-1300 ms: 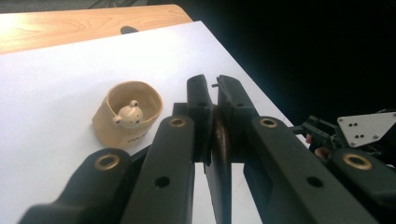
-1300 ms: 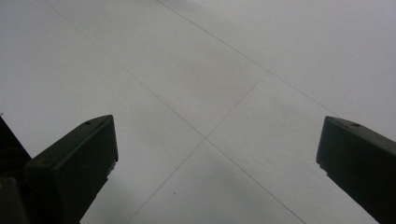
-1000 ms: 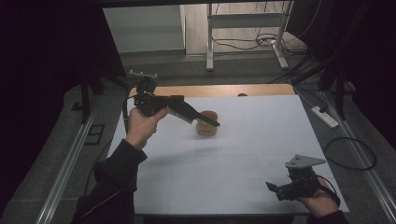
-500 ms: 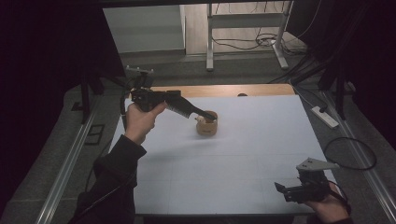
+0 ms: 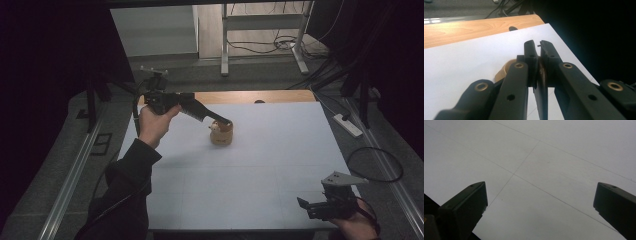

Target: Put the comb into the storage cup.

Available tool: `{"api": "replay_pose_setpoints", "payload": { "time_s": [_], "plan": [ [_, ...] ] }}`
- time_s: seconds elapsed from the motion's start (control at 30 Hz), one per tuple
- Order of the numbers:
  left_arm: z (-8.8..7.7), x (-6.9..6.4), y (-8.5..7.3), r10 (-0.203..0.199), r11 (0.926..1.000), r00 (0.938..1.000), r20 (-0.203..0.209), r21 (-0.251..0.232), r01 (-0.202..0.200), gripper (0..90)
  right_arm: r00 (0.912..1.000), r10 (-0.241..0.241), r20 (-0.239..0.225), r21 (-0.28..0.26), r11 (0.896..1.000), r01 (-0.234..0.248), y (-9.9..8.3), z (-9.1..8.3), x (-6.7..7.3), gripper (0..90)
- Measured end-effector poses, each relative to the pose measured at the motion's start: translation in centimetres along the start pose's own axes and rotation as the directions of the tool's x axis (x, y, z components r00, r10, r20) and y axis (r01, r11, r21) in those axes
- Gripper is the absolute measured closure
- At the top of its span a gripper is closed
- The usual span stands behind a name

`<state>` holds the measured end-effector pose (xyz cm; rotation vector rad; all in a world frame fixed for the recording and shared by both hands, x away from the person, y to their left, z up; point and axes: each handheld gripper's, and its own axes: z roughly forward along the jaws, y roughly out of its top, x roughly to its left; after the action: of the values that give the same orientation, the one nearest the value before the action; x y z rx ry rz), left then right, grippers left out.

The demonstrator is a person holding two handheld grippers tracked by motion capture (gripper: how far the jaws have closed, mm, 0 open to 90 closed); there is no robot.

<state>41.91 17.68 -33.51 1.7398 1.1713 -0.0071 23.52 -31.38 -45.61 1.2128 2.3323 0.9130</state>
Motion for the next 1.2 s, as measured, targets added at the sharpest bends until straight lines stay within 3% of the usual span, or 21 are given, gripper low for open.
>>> {"api": "replay_pose_setpoints", "payload": {
  "time_s": [0.53,1.2],
  "plan": [
    [2.1,0.8,0.8,-0.012,0.9995,0.9987,-0.049,0.028,0.014,83.4,1.0,-0.002,-0.004,0.005,1.0,0.002,0.0,0.0,0.0,0.0],
    [3.6,2.4,0.8,-0.053,0.9966,0.996,-0.072,0.06,0.058,83.4,0.9999,-0.005,-0.01,0.01,1.0,0.005,0.0,0.1,0.0,0.0]
  ]
}}
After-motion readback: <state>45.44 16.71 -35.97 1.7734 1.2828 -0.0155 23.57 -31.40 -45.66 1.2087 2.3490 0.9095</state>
